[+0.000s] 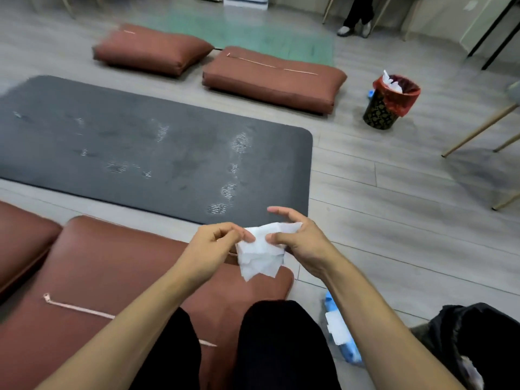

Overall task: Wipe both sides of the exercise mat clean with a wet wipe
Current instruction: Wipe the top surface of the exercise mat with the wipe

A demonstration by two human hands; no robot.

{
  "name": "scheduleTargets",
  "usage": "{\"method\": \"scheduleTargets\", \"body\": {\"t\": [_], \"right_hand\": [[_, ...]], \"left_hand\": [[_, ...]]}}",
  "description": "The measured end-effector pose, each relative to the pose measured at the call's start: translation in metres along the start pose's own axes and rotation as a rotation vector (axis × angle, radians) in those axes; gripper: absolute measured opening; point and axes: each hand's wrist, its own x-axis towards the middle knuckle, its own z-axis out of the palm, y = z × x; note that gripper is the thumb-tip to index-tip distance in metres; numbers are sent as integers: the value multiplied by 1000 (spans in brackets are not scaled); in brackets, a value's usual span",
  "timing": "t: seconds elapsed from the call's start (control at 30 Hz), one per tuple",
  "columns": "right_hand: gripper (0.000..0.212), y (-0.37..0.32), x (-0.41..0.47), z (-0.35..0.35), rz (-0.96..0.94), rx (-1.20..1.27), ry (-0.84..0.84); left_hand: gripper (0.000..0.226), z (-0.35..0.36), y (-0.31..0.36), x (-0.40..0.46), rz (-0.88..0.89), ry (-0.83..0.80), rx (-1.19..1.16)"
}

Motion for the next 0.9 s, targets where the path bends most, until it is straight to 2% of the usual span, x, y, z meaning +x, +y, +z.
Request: {"method": "scheduleTargets", "body": {"t": [0.03, 0.1, 0.13, 0.2, 0.27, 0.37, 0.5, 0.6, 0.67, 0.73, 0.8, 0.9], "right_hand": [[53, -5, 4, 8, -27, -14, 36], [43, -18, 11, 22, -62, 52, 77], [37, -25, 14, 29, -61, 141, 74], [30, -32, 23, 38, -40, 283, 10], [26, -33, 36, 41, -25, 207, -44], [17, -32, 70, 39, -11, 68, -2], [19, -27, 135, 37, 56, 115, -18], [27, -22, 187, 31, 128, 282, -41], [29, -21, 217, 25, 192, 455, 24], [23, -26, 241, 21, 225, 556, 165], [18, -34, 261, 13, 220, 535, 275], [21, -55, 282, 1, 191, 380, 288]], "left_hand": [[18, -6, 1, 1, 13, 21, 1], [28, -16, 4, 8, 25, 47, 22], [31, -21, 5, 14, 24, 71, 46], [21, -29, 11, 28, 36, 115, 94], [11, -37, 16, 45, 28, 133, 97], [9, -50, 17, 79, -29, 128, 116], [7, -72, 6, 145, -122, 117, 186], [4, -83, 7, 201, -202, 91, 150], [5, -86, 12, 234, -246, 82, 110], [6, -86, 18, 262, -299, 36, 98], [6, -81, 25, 286, -359, -31, 94], [9, -77, 45, 315, -429, -106, 64]]}}
